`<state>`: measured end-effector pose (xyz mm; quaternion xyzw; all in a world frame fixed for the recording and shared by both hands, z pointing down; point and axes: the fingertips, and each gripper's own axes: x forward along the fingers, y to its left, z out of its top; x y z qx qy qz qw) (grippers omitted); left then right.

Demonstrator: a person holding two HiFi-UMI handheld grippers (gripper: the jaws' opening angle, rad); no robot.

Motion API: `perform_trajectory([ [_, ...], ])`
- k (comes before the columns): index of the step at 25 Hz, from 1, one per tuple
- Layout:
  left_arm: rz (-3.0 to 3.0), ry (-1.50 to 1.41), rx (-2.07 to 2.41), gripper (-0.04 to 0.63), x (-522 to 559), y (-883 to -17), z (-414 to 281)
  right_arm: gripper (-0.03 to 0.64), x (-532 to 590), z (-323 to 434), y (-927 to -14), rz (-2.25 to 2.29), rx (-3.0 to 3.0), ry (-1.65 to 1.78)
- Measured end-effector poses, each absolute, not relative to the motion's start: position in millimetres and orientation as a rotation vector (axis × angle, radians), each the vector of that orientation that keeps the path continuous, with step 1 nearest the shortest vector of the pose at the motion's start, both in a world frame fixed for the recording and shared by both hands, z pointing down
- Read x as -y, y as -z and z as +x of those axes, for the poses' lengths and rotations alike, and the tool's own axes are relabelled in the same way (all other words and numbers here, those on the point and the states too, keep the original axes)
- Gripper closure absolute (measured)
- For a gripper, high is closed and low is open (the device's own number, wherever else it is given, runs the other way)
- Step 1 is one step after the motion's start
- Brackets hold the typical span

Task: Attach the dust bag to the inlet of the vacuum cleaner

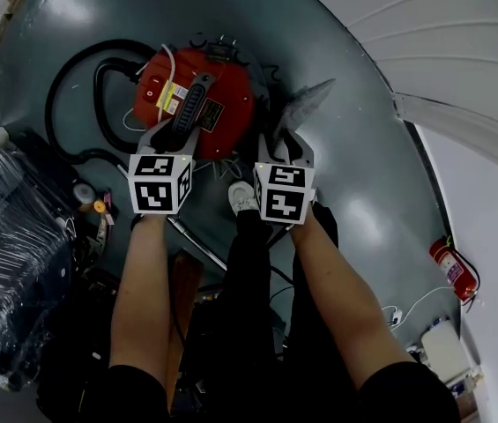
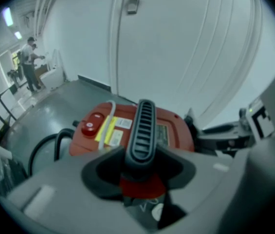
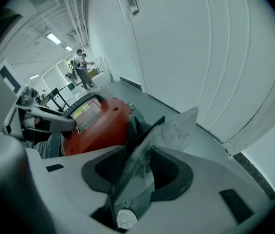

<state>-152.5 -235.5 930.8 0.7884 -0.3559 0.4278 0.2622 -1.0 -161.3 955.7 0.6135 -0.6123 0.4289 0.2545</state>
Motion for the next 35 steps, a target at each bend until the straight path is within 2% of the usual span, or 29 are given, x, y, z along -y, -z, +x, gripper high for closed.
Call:
perform_trajectory([
  [1,2.14,-1.179,0.997,0.413,235,-929,-154,0.481,160,2,-947,1.699,1.673,-1.151],
  [3,2.163,-1.218,1.057,0.411,233,-921,-157,0.592,159,11,-929,1.76,1.702,-1.127],
  [5,2.179,-1.192,1.115,0.414,230,-908,-157,0.616,159,18,-913,1.793,1.742,-1.137],
  [7,2.181,-1.136,1.173,0.422,226,-892,-158,0.617,160,22,-899,1.794,1.785,-1.146],
  [11,2.171,-1.006,1.23,0.597,216,-854,-149,0.618,165,23,-865,1.767,1.863,-1.067],
  [20,2.167,-0.644,1.279,0.598,208,-715,-105,0.618,175,26,-715,1.789,2.042,-0.893],
  [29,2.239,-0.472,1.344,0.598,190,-538,-61,0.618,178,30,-539,1.816,2.207,-0.766],
  [35,2.335,-0.417,1.436,0.598,189,-412,-68,0.618,180,25,-404,1.911,2.316,-0.513],
])
